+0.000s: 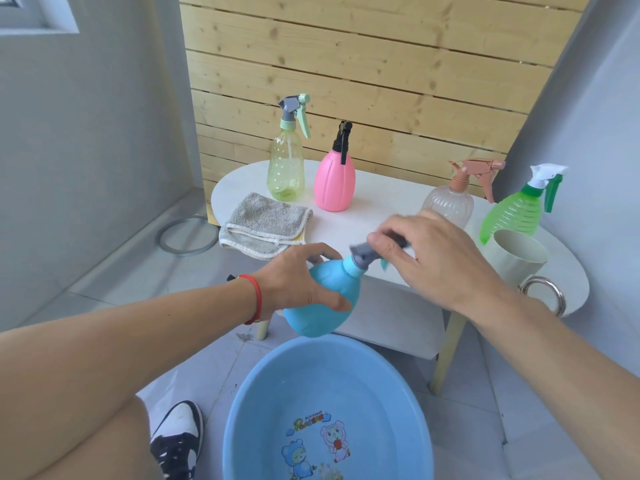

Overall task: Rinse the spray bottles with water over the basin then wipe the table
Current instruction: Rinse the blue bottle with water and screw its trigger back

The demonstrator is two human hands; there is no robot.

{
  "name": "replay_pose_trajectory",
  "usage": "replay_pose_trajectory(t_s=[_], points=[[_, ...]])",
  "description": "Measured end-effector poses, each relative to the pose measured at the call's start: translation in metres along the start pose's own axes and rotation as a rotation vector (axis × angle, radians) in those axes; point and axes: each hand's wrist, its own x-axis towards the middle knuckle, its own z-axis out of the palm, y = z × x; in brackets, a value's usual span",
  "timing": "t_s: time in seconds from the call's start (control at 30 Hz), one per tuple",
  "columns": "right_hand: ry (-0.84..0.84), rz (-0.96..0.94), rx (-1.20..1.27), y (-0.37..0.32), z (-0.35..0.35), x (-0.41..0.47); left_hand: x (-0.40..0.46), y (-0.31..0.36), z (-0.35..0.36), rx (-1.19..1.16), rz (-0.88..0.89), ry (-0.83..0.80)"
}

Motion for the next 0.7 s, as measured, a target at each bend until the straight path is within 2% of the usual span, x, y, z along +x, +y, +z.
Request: replay_pose_trajectory(t_s=[0.07, 0.1, 0.2, 0.27, 0.37, 0.53, 0.6, 0.7], points=[[-0.041, 0.028, 0.016, -0.003, 0.002, -0.002, 0.002, -0.001, -0.003, -0.039, -0.029, 0.037], [-0.073, 0.058, 0.113, -0.008, 0.003, -0.004, 0.003, -0.001, -0.004, -0.043, -0.030, 0.053], [-0.276, 0.230, 0.659, -0.028, -0.001, -0.005, 0.005, -0.004, -0.007, -0.029, -0.027, 0.066], [-0.350, 0.227, 0.809, -0.026, -0.010, -0.004, 0.004, -0.006, -0.010, -0.041, -0.041, 0.053], [-0.353, 0.111, 0.751, -0.013, -0.018, -0.006, 0.001, -0.005, -0.011, -0.052, -0.035, 0.015], [-0.403, 0.053, 0.775, -0.008, -0.019, -0.009, 0.000, -0.004, -0.004, 0.003, 0.009, -0.031], [-0.369, 0.051, 0.642, -0.006, -0.018, -0.007, -0.001, -0.002, -0.002, 0.048, 0.028, -0.054], [-0.160, 0.008, 0.294, 0.000, -0.012, -0.001, -0.001, 0.001, 0.002, 0.083, 0.051, -0.073]])
